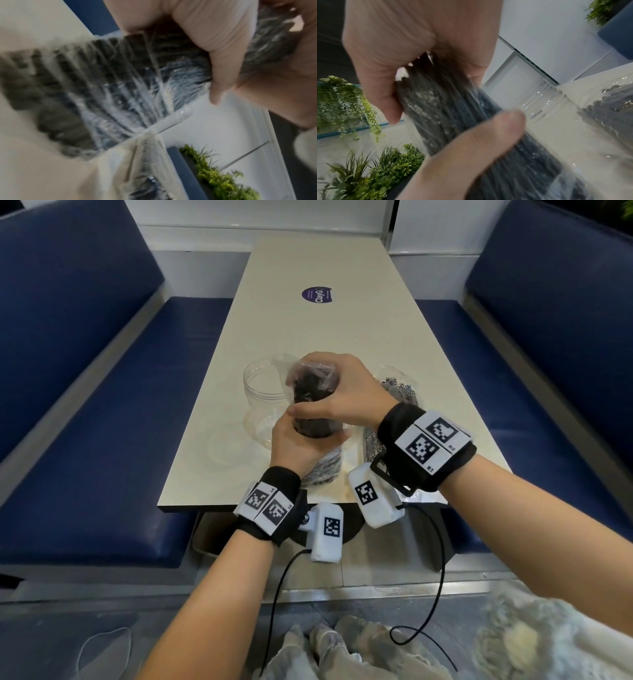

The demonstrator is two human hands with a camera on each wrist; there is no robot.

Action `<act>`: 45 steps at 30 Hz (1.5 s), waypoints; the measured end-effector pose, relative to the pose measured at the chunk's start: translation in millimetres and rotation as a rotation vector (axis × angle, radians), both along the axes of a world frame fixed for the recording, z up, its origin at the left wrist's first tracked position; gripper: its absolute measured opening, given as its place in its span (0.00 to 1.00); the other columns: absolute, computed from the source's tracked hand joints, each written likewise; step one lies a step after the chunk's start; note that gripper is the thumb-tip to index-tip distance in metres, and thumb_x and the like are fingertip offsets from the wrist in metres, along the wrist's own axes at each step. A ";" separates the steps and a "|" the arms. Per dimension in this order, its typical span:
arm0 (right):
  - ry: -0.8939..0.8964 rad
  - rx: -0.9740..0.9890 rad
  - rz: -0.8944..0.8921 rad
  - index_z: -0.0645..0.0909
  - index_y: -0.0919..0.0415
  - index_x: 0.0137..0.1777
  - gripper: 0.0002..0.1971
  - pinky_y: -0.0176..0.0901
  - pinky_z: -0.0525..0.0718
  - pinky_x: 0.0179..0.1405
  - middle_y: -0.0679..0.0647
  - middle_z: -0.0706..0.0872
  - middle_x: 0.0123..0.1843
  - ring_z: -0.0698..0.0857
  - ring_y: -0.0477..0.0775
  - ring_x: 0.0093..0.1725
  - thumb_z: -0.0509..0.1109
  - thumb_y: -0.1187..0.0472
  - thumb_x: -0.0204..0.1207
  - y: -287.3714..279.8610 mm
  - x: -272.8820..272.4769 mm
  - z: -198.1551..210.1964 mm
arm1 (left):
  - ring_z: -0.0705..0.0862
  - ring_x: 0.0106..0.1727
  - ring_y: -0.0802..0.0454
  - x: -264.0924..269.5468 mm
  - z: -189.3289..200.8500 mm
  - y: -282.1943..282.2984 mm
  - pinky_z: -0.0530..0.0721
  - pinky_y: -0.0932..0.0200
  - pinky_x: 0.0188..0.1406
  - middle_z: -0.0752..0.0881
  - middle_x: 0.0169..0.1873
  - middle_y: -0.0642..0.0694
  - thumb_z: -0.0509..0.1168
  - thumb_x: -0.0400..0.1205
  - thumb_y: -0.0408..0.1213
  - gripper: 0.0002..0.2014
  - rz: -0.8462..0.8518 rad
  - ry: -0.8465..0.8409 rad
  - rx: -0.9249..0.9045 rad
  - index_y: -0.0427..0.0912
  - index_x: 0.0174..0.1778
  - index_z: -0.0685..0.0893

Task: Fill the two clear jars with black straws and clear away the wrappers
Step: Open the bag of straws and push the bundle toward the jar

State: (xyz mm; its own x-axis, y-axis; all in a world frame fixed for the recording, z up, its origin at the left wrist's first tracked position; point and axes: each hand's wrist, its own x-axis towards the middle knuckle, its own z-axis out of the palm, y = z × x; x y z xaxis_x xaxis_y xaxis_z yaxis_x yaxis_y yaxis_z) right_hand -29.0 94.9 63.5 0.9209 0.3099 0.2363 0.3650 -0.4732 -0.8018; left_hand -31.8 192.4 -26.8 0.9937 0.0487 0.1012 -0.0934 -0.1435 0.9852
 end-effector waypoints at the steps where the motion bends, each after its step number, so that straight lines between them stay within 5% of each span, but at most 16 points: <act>1: 0.001 -0.002 0.003 0.82 0.52 0.43 0.14 0.51 0.85 0.54 0.50 0.87 0.44 0.85 0.55 0.49 0.79 0.58 0.58 -0.2 0.2 0.6 | 0.85 0.52 0.51 -0.6 -0.8 -0.6 0.85 0.62 0.52 0.86 0.49 0.45 0.80 0.66 0.32 0.26 0.016 0.006 0.014 0.35 0.59 0.80; 3: -0.026 -0.019 0.002 0.82 0.55 0.49 0.19 0.36 0.81 0.53 0.43 0.84 0.44 0.83 0.46 0.48 0.78 0.56 0.55 -1.5 -0.2 2.3 | 0.84 0.50 0.52 -0.8 -6.8 -0.4 0.84 0.67 0.47 0.84 0.46 0.47 0.78 0.68 0.30 0.23 0.010 0.022 0.046 0.34 0.58 0.80; 5: -0.067 -0.039 0.019 0.81 0.57 0.54 0.23 0.29 0.77 0.52 0.46 0.83 0.46 0.81 0.45 0.50 0.80 0.59 0.56 -2.9 -1.0 3.9 | 0.83 0.49 0.52 -2.7 -12.2 -0.2 0.81 0.62 0.49 0.84 0.46 0.47 0.78 0.68 0.29 0.21 -0.004 0.064 0.053 0.35 0.56 0.80; 10: -0.106 -0.111 0.058 0.83 0.58 0.52 0.19 0.46 0.81 0.58 0.54 0.84 0.48 0.82 0.53 0.52 0.79 0.63 0.60 -3.0 -2.9 3.8 | 0.85 0.54 0.49 -6.2 -19.8 4.1 0.81 0.64 0.49 0.85 0.47 0.47 0.80 0.66 0.30 0.23 -0.061 0.085 0.090 0.38 0.55 0.80; 13: -0.137 -0.146 0.039 0.85 0.59 0.49 0.16 0.52 0.81 0.56 0.53 0.84 0.46 0.83 0.54 0.50 0.77 0.59 0.60 -0.7 -2.7 1.2 | 0.84 0.57 0.54 -6.7 -9.2 5.7 0.82 0.63 0.55 0.85 0.53 0.48 0.84 0.59 0.38 0.35 -0.025 0.013 0.038 0.38 0.61 0.79; 15: -0.157 -0.161 0.035 0.85 0.59 0.47 0.16 0.50 0.81 0.54 0.55 0.85 0.46 0.83 0.55 0.49 0.74 0.56 0.59 1.5 -2.1 0.3 | 0.84 0.54 0.58 -3.6 -3.1 1.5 0.82 0.71 0.53 0.85 0.53 0.50 0.84 0.58 0.41 0.37 -0.007 -0.063 -0.006 0.38 0.62 0.77; 20: -0.191 -0.232 0.026 0.85 0.56 0.47 0.16 0.32 0.71 0.47 0.53 0.86 0.47 0.76 0.53 0.48 0.73 0.51 0.60 0.1 4.1 -2.3 | 0.83 0.42 0.60 -0.5 -9.1 -4.3 0.81 0.78 0.37 0.82 0.39 0.55 0.78 0.68 0.28 0.20 0.006 0.027 0.033 0.38 0.54 0.79; 23: -0.221 -0.271 0.032 0.85 0.54 0.47 0.17 0.31 0.69 0.46 0.51 0.85 0.48 0.73 0.49 0.48 0.74 0.48 0.60 -1.8 4.2 -4.8 | 0.83 0.42 0.57 -3.2 -24.8 -1.7 0.81 0.66 0.42 0.84 0.39 0.53 0.77 0.68 0.27 0.19 -0.018 0.065 0.039 0.42 0.50 0.78; 27: -0.230 -0.295 0.032 0.84 0.54 0.46 0.15 0.30 0.69 0.44 0.51 0.84 0.46 0.73 0.50 0.46 0.72 0.48 0.62 -2.4 2.9 -6.0 | 0.84 0.48 0.51 -5.6 -37.6 4.2 0.79 0.80 0.35 0.84 0.43 0.49 0.80 0.67 0.30 0.21 -0.059 0.102 0.079 0.40 0.51 0.79; 32: -0.260 -0.285 0.003 0.84 0.59 0.45 0.13 0.24 0.66 0.41 0.51 0.85 0.44 0.72 0.51 0.44 0.69 0.52 0.64 -0.5 4.5 -9.5 | 0.82 0.59 0.54 1.2 -26.1 3.2 0.81 0.65 0.54 0.83 0.57 0.47 0.84 0.59 0.42 0.41 -0.054 0.015 0.063 0.40 0.66 0.73; 36: -0.270 -0.262 -0.011 0.84 0.61 0.42 0.10 0.22 0.66 0.42 0.55 0.85 0.42 0.72 0.52 0.43 0.68 0.56 0.65 1.2 8.0 -9.8 | 0.86 0.52 0.53 3.1 -27.5 0.3 0.83 0.76 0.43 0.85 0.47 0.48 0.81 0.65 0.34 0.25 -0.041 0.057 0.054 0.42 0.53 0.78; 41: -0.305 -0.199 -0.061 0.83 0.64 0.39 0.06 0.23 0.65 0.42 0.58 0.85 0.40 0.75 0.57 0.41 0.67 0.62 0.65 3.4 7.4 -10.4 | 0.83 0.36 0.78 3.9 -39.7 1.8 0.79 0.81 0.34 0.83 0.39 0.58 0.79 0.66 0.26 0.22 -0.060 0.057 0.038 0.44 0.49 0.77; 43: -0.334 -0.190 -0.065 0.83 0.65 0.38 0.05 0.23 0.65 0.41 0.58 0.85 0.39 0.74 0.57 0.40 0.67 0.64 0.65 6.3 6.3 -10.3 | 0.85 0.41 0.74 5.5 -41.1 0.0 0.81 0.79 0.37 0.83 0.41 0.54 0.79 0.66 0.25 0.25 -0.046 0.050 0.012 0.38 0.54 0.76; 45: -0.345 -0.211 -0.049 0.82 0.65 0.38 0.05 0.24 0.66 0.41 0.58 0.85 0.38 0.73 0.56 0.40 0.67 0.64 0.65 7.9 6.1 -11.8 | 0.86 0.53 0.56 5.6 -46.5 -0.5 0.85 0.66 0.49 0.85 0.48 0.48 0.80 0.65 0.28 0.31 -0.034 0.081 -0.003 0.35 0.62 0.76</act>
State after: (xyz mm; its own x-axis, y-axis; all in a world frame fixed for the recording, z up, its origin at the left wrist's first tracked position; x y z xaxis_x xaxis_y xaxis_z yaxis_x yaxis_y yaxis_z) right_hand -22.9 102.8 51.7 0.8135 0.3423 0.4702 0.5686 -0.6378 -0.5195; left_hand -26.2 191.9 -73.3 0.9997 0.0153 0.0207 -0.0184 -0.1391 0.9901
